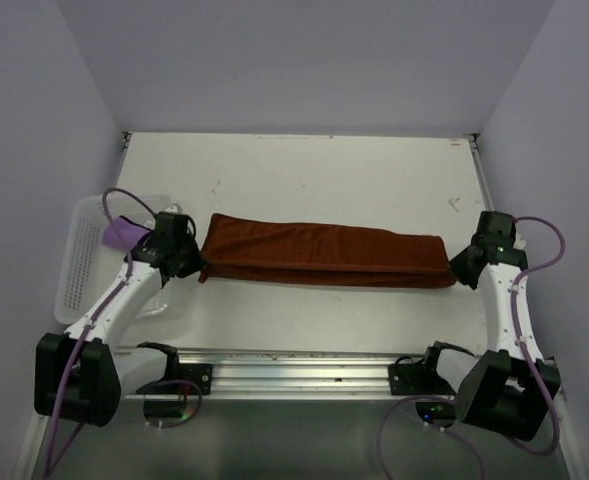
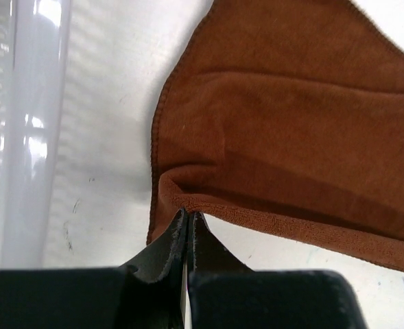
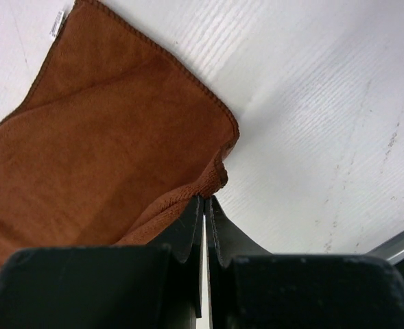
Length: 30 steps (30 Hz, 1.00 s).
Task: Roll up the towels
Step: Fold the towel
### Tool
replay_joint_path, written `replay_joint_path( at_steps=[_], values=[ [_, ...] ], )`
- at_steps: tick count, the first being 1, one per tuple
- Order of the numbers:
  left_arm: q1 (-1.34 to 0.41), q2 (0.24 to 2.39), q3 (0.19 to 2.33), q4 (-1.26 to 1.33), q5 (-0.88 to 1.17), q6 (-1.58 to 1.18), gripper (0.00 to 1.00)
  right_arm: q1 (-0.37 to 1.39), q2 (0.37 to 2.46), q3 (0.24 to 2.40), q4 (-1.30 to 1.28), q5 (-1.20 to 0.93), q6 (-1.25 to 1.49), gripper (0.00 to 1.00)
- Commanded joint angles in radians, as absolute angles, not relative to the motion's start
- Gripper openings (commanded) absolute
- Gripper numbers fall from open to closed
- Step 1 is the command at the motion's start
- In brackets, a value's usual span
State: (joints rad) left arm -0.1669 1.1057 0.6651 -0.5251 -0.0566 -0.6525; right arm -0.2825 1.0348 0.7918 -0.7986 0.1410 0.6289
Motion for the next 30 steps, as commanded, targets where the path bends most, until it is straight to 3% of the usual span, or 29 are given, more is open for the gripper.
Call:
replay_joint_path(
  at_steps=[1,16,30],
  values=[
    [-0.17,1.155,0.776,-0.495,-0.112,-0.634,0.0,-0.305,1.091,0.862,-0.749,0.17,0.634,0.0],
    [-0.175,1.482,1.109,-0.514,-0.166,-0.502,0.0,-0.308,1.35,1.042,-0.687,0.129,0.635,0.0],
    [-0.252,1.657,1.244,-0.529,-0.261,-0.46,0.0,-0.307,1.522,1.118,-0.647,0.127,0.618,0.0]
  ],
)
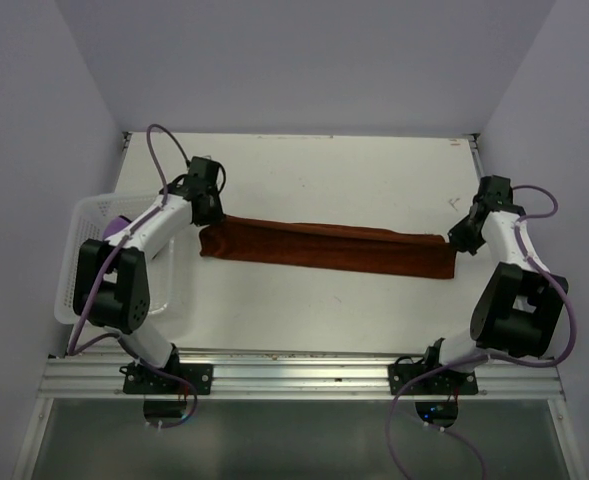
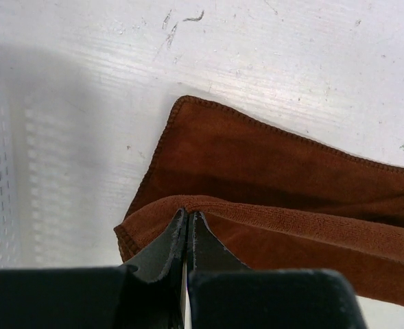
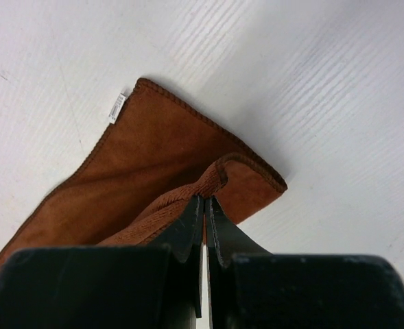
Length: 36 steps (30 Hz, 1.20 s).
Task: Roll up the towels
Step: Fold the towel
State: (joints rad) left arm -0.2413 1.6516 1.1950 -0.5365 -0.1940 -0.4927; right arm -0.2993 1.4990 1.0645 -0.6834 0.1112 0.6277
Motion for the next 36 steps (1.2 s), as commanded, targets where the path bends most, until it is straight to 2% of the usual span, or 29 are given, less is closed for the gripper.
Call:
replay_joint_path(
  at_steps=[1,4,7,8,10,15,19,24,25,28,32,36],
  values=[
    [-0.252,1.663,1.247,-0.529,-0.273,-0.46,0.0,-0.307,1.531,1.123,-0.647,0.126,0.618,0.0],
    [-0.252,1.689,1.267,-0.529,-0.297,-0.456,0.0,-0.307,1.563,1.144,-0.643,0.117,0.617,0.0],
    [-0.252,1.729,1.298,-0.535,-0.31,-0.451,0.0,-0.307,1.589,1.16,-0.638,0.11,0.618,0.13],
    [-0.252,1.738,1.305,-0.537,-0.316,-0.448,0.02,-0.307,1.595,1.164,-0.637,0.106,0.617,0.23],
    [-0.252,1.77,1.327,-0.538,-0.328,-0.448,0.04,-0.307,1.612,1.173,-0.634,0.101,0.617,0.28],
    [-0.253,1.812,1.374,-0.529,-0.319,-0.443,0.06,-0.308,1.644,1.216,-0.644,0.094,0.618,0.29],
    [-0.259,1.842,1.399,-0.526,-0.324,-0.44,0.22,-0.307,1.644,1.233,-0.65,0.101,0.607,0.34],
    [-0.264,1.852,1.416,-0.528,-0.348,-0.437,0.31,-0.308,1.597,1.217,-0.65,0.109,0.588,0.39],
    [-0.264,1.855,1.419,-0.529,-0.36,-0.433,0.37,-0.307,1.589,1.203,-0.646,0.103,0.588,0.4],
    [-0.264,1.853,1.442,-0.545,-0.383,-0.428,0.44,-0.307,1.549,1.166,-0.632,0.088,0.588,0.41],
    [-0.267,1.806,1.43,-0.534,-0.367,-0.423,0.45,-0.304,1.508,1.103,-0.601,0.022,0.584,0.4],
    [-0.288,1.712,1.295,-0.486,-0.316,-0.451,0.45,-0.281,1.479,1.037,-0.584,0.005,0.571,0.36]
  ],
)
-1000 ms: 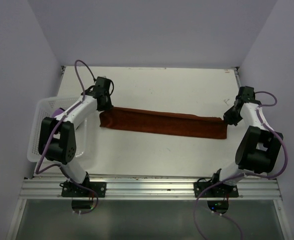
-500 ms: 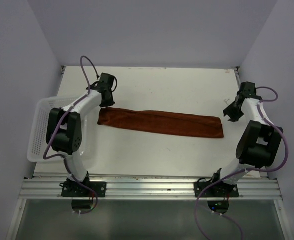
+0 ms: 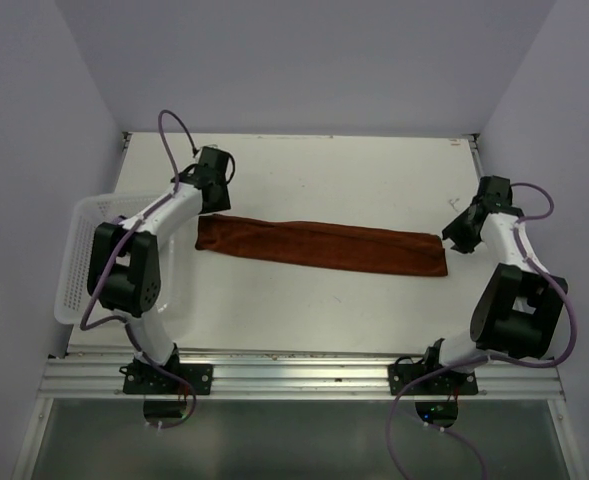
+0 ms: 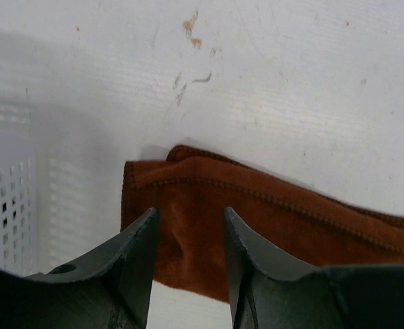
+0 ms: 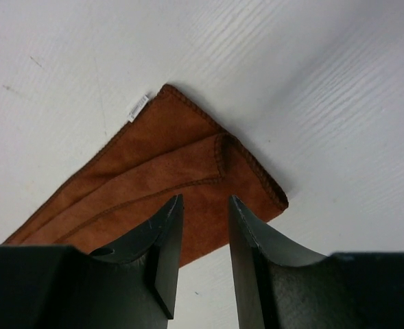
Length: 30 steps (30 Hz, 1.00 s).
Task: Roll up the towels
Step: Fold the towel
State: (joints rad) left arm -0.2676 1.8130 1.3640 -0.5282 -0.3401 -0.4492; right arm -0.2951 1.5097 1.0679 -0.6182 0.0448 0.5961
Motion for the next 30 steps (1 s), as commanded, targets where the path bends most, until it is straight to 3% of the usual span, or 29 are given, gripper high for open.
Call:
replay_joint_path(
  at_steps=[1,11,23,30],
  values=[
    [-0.288,1.671,1.266,-0.476,-0.28,-0.471,0.45,-0.27,1.482,1.022,-0.584,0.002,0.569,0.36],
    [-0.325,1.48,0.951,-0.414,-0.187,-0.569,0.41,-0.256,1.526,0.999,-0.577,-0.002,0.549,0.39],
    [-0.356,1.465,0.899,-0.42,-0.213,-0.586,0.4,-0.256,1.644,1.042,-0.538,0.023,0.549,0.41],
    [-0.356,1.494,0.919,-0.423,-0.216,-0.581,0.39,-0.256,1.67,1.074,-0.545,0.08,0.551,0.35]
  ],
)
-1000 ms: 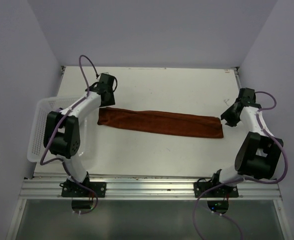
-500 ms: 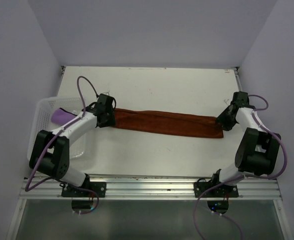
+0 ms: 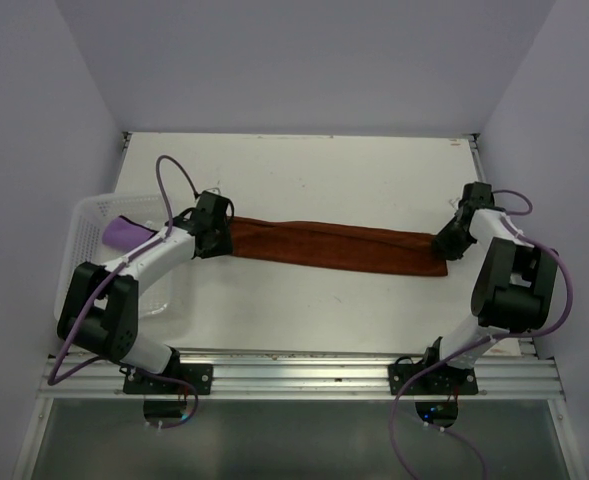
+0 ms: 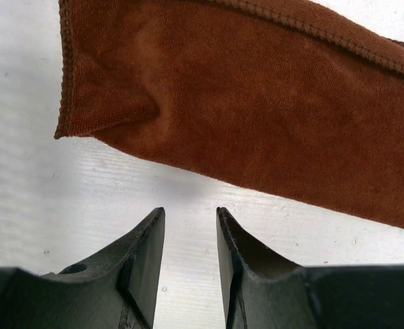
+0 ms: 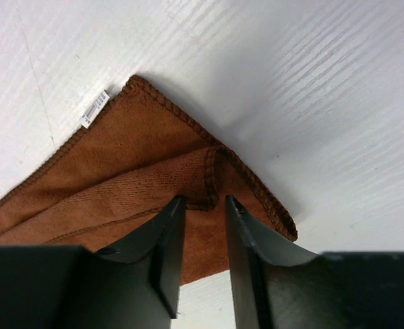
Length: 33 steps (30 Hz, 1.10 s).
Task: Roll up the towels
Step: Fold the towel
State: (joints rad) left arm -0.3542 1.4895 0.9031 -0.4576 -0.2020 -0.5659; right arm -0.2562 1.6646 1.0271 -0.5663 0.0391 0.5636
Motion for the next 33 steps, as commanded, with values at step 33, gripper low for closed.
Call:
replay_joint_path(
  at_steps=[33],
  values=[
    [-0.356,1.497,0.925,-0.446,-0.225,-0.563,0.39,-0.276,1.855,1.327,-0.543,0.048,0.695,0.01]
  ],
)
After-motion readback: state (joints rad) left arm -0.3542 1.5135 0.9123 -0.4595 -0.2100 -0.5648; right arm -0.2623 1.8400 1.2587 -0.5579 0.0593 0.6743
